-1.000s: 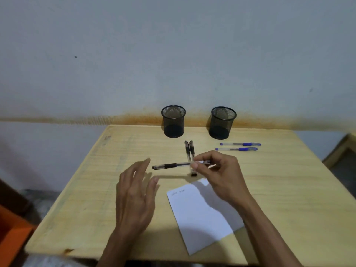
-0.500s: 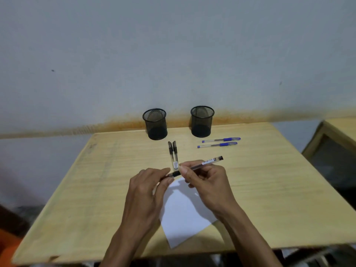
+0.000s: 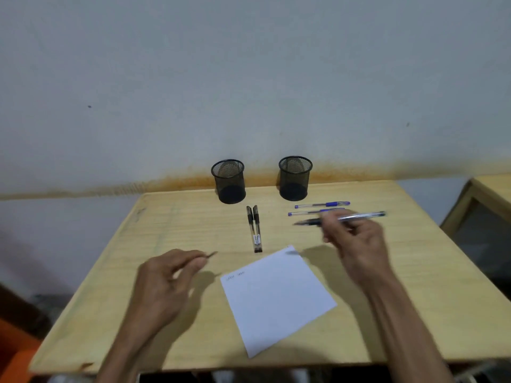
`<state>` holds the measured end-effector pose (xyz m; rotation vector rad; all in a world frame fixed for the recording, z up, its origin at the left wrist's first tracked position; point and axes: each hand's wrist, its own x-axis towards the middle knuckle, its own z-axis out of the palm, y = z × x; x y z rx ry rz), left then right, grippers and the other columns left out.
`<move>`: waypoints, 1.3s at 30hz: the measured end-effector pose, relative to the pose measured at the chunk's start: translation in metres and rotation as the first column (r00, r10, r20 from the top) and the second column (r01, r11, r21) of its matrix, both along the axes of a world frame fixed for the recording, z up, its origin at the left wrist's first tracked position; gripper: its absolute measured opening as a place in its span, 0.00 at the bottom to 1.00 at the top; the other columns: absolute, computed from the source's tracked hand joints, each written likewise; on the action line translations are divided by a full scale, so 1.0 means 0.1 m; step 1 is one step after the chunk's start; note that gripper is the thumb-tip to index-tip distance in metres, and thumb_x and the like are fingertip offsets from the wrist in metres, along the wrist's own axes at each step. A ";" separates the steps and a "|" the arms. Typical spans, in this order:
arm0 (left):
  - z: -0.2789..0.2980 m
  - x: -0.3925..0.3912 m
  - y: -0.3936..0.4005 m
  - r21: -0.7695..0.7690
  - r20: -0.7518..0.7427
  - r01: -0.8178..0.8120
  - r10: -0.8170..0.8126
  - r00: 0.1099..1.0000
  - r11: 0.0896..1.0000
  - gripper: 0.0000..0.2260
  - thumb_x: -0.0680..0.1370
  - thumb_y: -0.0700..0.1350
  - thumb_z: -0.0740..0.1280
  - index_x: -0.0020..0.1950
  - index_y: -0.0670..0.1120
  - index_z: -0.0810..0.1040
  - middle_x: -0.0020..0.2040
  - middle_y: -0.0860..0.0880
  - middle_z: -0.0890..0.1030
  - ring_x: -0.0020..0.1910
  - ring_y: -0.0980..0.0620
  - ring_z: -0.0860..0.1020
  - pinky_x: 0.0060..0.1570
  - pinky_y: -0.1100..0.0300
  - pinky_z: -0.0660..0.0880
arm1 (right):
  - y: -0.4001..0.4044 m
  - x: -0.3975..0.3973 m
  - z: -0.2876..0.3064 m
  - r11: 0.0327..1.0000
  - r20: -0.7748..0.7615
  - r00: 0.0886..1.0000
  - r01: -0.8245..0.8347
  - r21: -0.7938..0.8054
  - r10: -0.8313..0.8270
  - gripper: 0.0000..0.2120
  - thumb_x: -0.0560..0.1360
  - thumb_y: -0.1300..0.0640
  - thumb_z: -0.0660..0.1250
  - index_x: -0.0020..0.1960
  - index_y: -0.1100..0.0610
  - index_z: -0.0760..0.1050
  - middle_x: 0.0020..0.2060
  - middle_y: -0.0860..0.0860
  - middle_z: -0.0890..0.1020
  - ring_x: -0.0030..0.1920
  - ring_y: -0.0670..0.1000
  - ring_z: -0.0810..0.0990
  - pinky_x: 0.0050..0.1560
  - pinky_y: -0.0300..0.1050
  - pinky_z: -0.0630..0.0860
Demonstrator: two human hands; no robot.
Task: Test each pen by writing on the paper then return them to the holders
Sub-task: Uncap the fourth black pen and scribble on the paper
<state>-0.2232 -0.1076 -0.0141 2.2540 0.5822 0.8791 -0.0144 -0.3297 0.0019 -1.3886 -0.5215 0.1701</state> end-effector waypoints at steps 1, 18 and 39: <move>0.02 -0.10 0.13 -0.006 -0.026 -0.066 0.066 0.998 0.998 0.08 0.74 0.43 0.75 0.43 0.57 0.84 0.42 0.66 0.84 0.42 0.69 0.80 0.41 0.75 0.71 | -0.09 0.12 0.05 0.999 -0.015 0.999 0.047 0.025 -0.047 0.08 0.74 0.55 0.72 0.37 0.55 0.84 0.30 0.46 0.81 0.31 0.45 0.76 0.37 0.39 0.74; -0.51 0.50 0.38 0.107 -0.263 -0.207 0.228 0.937 0.973 0.04 0.76 0.47 0.72 0.46 0.47 0.84 0.50 0.50 0.82 0.51 0.48 0.78 0.47 0.55 0.69 | 0.54 -0.40 -0.35 0.980 -0.098 0.989 -0.123 -0.156 0.108 0.03 0.76 0.59 0.74 0.43 0.55 0.85 0.32 0.53 0.86 0.35 0.46 0.84 0.38 0.38 0.80; -0.78 0.08 -0.01 0.281 -0.423 0.173 -0.041 0.905 0.944 0.26 0.73 0.69 0.63 0.65 0.57 0.79 0.66 0.54 0.78 0.65 0.51 0.73 0.66 0.54 0.64 | 0.61 -0.57 -0.55 0.940 -0.075 0.989 -0.146 -0.307 0.129 0.06 0.70 0.71 0.75 0.41 0.61 0.82 0.38 0.52 0.87 0.39 0.45 0.85 0.41 0.37 0.81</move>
